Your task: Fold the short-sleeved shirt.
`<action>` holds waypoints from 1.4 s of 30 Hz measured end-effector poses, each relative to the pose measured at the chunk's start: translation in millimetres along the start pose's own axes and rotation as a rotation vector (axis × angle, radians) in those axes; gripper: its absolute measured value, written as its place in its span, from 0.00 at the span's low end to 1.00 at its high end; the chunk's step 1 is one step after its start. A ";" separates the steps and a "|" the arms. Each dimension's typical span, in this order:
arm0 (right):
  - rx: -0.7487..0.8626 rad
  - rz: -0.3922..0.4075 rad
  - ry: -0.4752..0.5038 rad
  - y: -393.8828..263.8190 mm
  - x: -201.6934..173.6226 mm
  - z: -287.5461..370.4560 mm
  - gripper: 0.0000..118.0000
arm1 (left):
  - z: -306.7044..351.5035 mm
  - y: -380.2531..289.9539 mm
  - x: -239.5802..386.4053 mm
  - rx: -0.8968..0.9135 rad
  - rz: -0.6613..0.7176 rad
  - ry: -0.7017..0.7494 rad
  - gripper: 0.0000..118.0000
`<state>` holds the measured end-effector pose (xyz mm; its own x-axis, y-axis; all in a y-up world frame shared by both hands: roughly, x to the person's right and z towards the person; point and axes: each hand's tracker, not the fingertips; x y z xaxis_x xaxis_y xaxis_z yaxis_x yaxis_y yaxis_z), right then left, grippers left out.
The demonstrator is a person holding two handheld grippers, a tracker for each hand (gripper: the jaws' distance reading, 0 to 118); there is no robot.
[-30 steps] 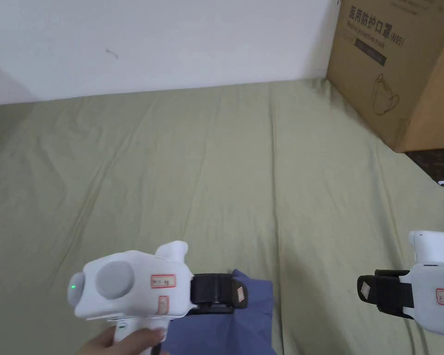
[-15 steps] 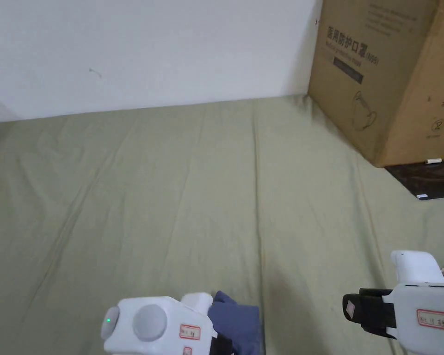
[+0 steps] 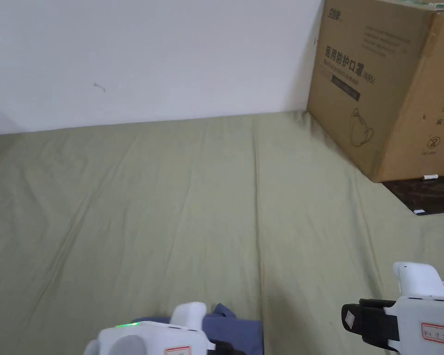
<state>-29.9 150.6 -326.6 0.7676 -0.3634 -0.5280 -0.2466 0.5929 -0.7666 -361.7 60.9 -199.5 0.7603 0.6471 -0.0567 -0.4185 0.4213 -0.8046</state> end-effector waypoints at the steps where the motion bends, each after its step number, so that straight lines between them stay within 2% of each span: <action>1: 0.010 -0.002 0.060 -0.1 -0.3 -0.9 0.02 | 19.2 -2.9 -4.1 0.057 0.007 0.007 0.01; 3: -0.007 0.011 0.146 -0.7 -5.6 -7.9 0.02 | 54.5 -7.2 -14.1 0.162 0.048 0.040 0.01; 5: -0.065 0.033 0.186 -2.5 -18.5 -28.6 0.02 | 90.2 -17.7 -30.1 0.274 0.138 0.061 0.01; 7: -0.123 0.054 0.218 -8.1 -33.0 -55.0 0.02 | 114.2 -24.0 -47.9 0.333 0.243 0.037 0.01; 9: -0.205 0.039 0.284 -15.0 -45.0 -88.4 0.02 | 133.3 -34.2 -66.1 0.370 0.302 0.035 0.01; 12: -0.308 -0.019 0.361 -25.9 -55.0 -135.5 0.02 | 146.6 -41.0 -86.5 0.373 0.300 0.075 0.01; 15: -0.355 -0.083 0.378 -36.6 -50.7 -167.3 0.02 | 147.0 -45.0 -101.4 0.324 0.305 0.064 0.01; 18: -0.388 -0.126 0.302 -42.7 -36.6 -187.1 0.02 | 143.8 -47.2 -115.8 0.289 0.290 0.054 0.01; 19: -0.395 -0.132 0.294 -44.2 -30.8 -190.7 0.02 | 141.7 -47.2 -122.4 0.275 0.293 0.037 0.01; 23: -0.404 -0.247 0.352 -49.6 -11.0 -194.3 0.02 | 126.3 -43.6 -152.7 0.213 0.334 -0.125 0.02; 25: -0.401 -0.244 0.365 -51.5 -7.8 -195.0 0.02 | 116.2 -42.2 -168.0 0.194 0.345 -0.162 0.08; 26: -0.401 -0.242 0.368 -52.1 -6.9 -195.5 0.02 | 110.2 -40.2 -176.3 0.181 0.363 -0.191 0.15; 29: -0.400 -0.246 0.378 -52.7 -7.0 -195.8 0.02 | 89.9 -34.0 -194.8 0.124 0.417 -0.270 0.85; 30: -0.400 -0.248 0.381 -52.9 -6.5 -195.9 0.02 | 79.7 -32.5 -200.7 0.109 0.432 -0.280 1.00; 32: -0.400 -0.251 0.388 -53.6 -5.5 -195.8 0.02 | 56.8 -30.0 -208.9 0.110 0.489 -0.327 1.00; 35: -0.400 -0.271 0.399 -55.2 -2.7 -196.1 0.02 | 33.6 -21.8 -206.9 0.165 0.501 -0.473 1.00; 40: -0.400 -0.316 0.420 -58.3 2.2 -197.9 0.02 | -10.9 -10.1 -187.2 0.030 0.458 -0.554 1.00; 42: -0.401 -0.319 0.419 -58.4 2.4 -197.7 0.02 | -11.8 -7.2 -186.3 0.026 0.432 -0.516 1.00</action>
<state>-130.6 -26.9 -355.4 0.5644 -0.7737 -0.2877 -0.3082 0.1258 -0.9430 -494.5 -70.3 -190.1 0.1891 0.9791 -0.0753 -0.6488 0.0670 -0.7580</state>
